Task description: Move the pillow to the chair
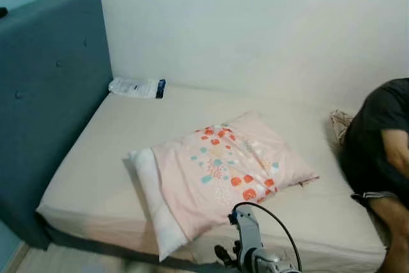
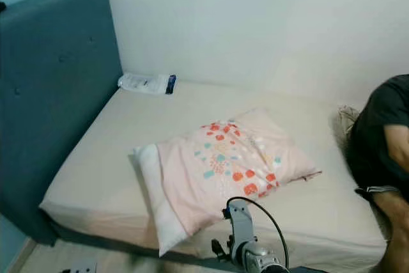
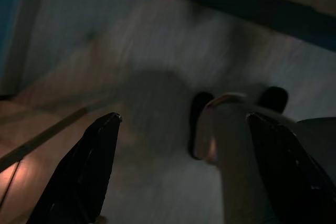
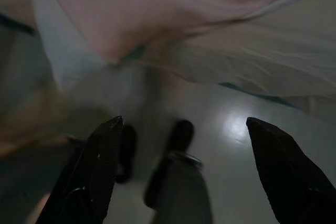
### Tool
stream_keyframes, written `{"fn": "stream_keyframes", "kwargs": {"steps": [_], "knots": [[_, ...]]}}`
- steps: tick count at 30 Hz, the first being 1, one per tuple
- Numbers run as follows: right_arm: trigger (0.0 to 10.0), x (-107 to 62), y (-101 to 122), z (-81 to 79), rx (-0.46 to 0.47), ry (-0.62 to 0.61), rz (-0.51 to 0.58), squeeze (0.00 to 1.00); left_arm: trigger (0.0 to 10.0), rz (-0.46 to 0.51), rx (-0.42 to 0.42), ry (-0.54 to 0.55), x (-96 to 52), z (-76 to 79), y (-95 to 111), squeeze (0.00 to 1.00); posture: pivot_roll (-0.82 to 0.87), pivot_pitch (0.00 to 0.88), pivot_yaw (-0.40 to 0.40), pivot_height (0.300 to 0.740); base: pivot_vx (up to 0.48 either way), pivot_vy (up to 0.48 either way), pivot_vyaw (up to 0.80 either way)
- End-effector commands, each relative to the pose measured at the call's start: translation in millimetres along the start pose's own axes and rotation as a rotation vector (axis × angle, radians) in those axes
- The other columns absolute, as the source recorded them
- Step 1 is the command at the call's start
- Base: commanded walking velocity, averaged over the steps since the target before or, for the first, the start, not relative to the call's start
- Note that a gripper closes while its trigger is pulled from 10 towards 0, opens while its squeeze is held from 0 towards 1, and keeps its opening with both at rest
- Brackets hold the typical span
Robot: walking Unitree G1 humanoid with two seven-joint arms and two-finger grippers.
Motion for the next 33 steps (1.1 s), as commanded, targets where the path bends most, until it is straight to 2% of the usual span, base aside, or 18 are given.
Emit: {"fn": "stream_keyframes", "kwargs": {"steps": [1, 4, 6, 11, 21, 33], "knots": [[10.0, 0.0, 10, 2.8, 0.05, -0.004, 0.043, 0.0, 10.0, -0.059, -0.005, 0.001, -4.3, 0.1, -18, 0.0, 0.11, 0.052, -0.131, 0.74, 0.0, 0.0, 0.0], [10.0, 0.6, 47, 4.0, 0.142, 0.019, 0.162, 0.0, 10.0, -0.065, 0.005, -0.012, -5.3, 0.1, -20, 0.0, 0.11, 0.058, -0.126, 0.74, 0.0, 0.0, 0.0], [10.0, 0.1, 65, 3.4, 0.166, 0.033, 0.217, 0.0, 10.0, -0.064, 0.016, -0.004, -5.2, -1.9, -20, 0.0, 0.11, 0.059, -0.124, 0.74, 0.0, 0.0, 0.0], [10.0, -1.4, 92, 0.4, 0.196, 0.058, 0.301, 0.0, 10.0, -0.04, -0.016, 0.026, -3.4, -7.3, -13, 0.0, 0.11, 0.063, -0.12, 0.74, 0.0, 0.0, 0.0], [10.0, -1.4, 100, -5.0, 0.217, 0.08, 0.334, 0.0, 10.0, -0.029, -0.015, 0.021, -1.7, -5.4, -8, 0.0, 0.12, 0.064, -0.123, 0.74, 0.0, 0.0, 0.0], [10.0, -4.1, 98, 8.4, 0.248, 0.034, 0.338, 0.0, 10.0, -0.055, 0.005, 0.018, -3.9, -6.1, -16, 0.0, 0.12, 0.05, -0.13, 0.74, 0.0, 0.0, 0.0]]}}
Point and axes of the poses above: a point about 5 cm out from each wrist's last joint towards the gripper, its own x axis pointing out of the wrist towards the gripper, its own y axis along the axis of the wrist's last joint, z = x × y, the point moved 3 cm from there along x, pointing out of the wrist towards the gripper, and after that the axes turned 9 degrees about -x, right-handed, at the moved point
